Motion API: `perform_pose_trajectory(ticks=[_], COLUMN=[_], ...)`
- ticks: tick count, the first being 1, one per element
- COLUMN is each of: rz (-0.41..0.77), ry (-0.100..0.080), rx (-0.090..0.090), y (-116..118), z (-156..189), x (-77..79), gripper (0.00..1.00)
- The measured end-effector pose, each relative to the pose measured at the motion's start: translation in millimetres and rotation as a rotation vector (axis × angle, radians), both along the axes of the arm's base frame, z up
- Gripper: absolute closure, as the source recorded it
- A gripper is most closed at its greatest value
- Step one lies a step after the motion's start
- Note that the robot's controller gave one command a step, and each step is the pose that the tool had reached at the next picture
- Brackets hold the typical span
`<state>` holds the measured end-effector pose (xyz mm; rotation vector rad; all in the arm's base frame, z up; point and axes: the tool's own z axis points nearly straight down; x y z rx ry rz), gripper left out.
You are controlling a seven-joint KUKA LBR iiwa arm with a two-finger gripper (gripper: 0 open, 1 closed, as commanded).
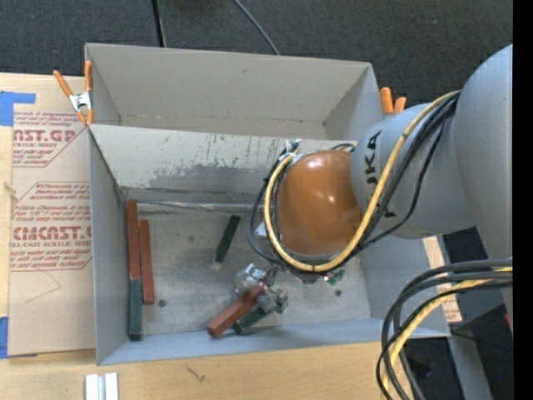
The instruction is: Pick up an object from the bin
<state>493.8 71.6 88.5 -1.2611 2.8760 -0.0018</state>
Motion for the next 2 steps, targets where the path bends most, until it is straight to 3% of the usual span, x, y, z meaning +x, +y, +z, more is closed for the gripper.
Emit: perform_pose_trajectory(ticks=[1, 2], rz=[0.078, 0.024], ry=[0.0, -0.007], rx=[0.004, 0.003], y=[38.2, 15.2], z=[0.0, 173.3], x=[-1.7, 15.4], gripper=[1.0, 1.0])
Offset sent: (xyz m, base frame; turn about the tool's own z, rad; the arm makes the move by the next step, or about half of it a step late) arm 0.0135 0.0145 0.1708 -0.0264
